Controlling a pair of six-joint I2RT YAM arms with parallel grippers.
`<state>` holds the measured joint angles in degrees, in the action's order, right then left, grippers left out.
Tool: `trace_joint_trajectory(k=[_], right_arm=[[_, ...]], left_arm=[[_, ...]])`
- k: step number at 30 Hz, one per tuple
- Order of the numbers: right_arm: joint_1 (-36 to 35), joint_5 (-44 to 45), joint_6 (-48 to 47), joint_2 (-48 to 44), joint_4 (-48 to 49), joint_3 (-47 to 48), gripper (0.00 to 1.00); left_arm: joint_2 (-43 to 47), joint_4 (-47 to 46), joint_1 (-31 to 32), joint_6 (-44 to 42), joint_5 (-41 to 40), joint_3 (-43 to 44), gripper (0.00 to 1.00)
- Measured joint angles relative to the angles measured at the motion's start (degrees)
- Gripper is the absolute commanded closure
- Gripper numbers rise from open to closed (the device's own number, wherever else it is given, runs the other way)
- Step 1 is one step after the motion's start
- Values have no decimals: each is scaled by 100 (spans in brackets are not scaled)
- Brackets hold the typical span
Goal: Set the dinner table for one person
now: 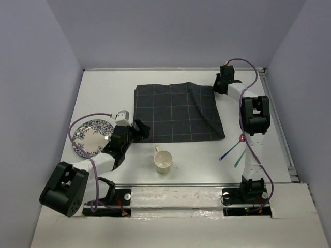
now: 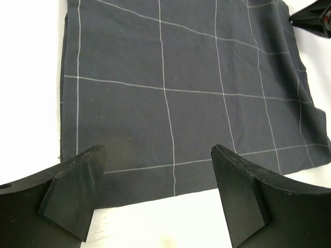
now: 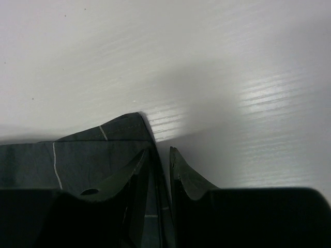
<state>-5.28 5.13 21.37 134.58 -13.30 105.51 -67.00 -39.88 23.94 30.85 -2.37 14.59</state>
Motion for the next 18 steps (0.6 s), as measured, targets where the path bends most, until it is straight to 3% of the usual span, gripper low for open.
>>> trace_joint_trajectory(k=[18], right_arm=[[0,-146,-15,120,39,190,74]], left_arm=[[-525,-33,9,-22,9,101,6]])
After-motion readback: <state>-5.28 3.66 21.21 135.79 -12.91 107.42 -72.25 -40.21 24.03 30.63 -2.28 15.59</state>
